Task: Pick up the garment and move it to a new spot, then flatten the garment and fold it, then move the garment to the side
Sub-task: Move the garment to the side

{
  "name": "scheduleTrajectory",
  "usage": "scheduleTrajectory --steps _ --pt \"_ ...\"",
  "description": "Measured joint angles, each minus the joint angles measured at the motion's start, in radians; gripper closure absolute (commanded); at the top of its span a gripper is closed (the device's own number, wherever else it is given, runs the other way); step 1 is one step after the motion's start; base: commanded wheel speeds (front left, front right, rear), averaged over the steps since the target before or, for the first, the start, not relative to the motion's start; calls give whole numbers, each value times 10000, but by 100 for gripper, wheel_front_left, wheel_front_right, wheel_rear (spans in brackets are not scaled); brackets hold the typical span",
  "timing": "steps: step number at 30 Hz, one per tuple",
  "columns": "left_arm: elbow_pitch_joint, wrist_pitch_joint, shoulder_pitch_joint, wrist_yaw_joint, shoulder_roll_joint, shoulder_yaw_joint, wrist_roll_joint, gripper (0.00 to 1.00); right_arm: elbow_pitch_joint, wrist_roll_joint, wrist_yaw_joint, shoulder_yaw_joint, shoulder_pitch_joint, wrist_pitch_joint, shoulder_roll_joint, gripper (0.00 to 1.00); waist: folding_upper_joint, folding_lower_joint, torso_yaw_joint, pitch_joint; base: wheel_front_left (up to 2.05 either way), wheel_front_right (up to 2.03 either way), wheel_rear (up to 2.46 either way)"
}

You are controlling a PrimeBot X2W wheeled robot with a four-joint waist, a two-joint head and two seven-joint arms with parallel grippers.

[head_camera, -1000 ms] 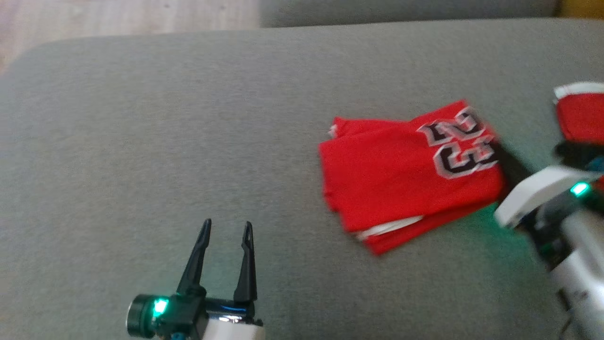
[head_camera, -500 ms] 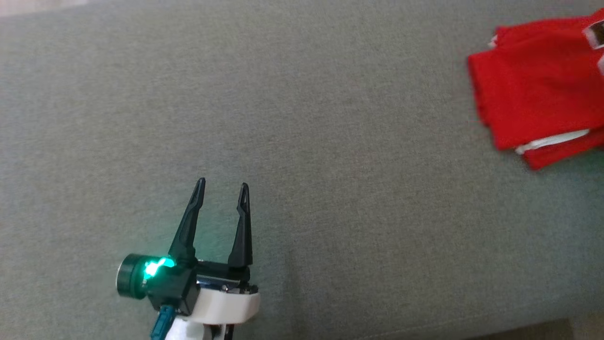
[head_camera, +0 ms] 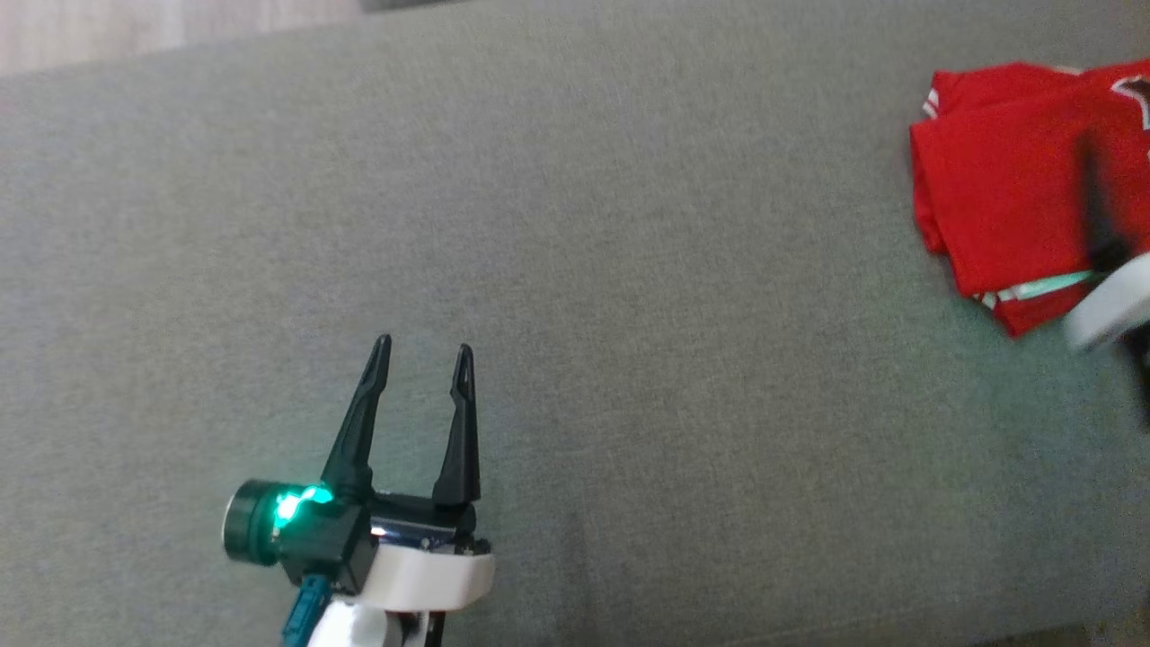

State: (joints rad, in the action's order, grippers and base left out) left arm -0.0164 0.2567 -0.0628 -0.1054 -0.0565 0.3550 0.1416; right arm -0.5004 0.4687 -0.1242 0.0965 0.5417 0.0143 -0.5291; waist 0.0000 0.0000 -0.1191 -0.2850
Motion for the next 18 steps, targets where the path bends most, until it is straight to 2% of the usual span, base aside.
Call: scheduleTrajectory --steps 7,8,11,15,18 --pt "-146 0 322 -12 2 -4 493 0 700 -84 2 1208 -2276 -936 1618 0 0 -1 365 1029 0 0 0" --pt "-153 0 568 -54 2 -15 614 0 723 -119 0 1645 -2821 -1323 2036 0 0 -1 522 1370 0 0 0" --pt "-180 -2 1051 -178 2 -71 702 0 715 -163 0 2057 -3567 -2052 2658 0 0 -2 770 1905 0 0 0" --pt "-130 -2 1682 -368 -6 -347 700 0 792 -633 2 2192 -4401 -2554 3122 0 0 -3 1099 2598 0 0 0" --pt "-33 -2 1914 -443 -2 -393 692 0 1141 -1141 2 1877 -4763 -2617 3294 0 0 -3 1270 2883 0 0 0"
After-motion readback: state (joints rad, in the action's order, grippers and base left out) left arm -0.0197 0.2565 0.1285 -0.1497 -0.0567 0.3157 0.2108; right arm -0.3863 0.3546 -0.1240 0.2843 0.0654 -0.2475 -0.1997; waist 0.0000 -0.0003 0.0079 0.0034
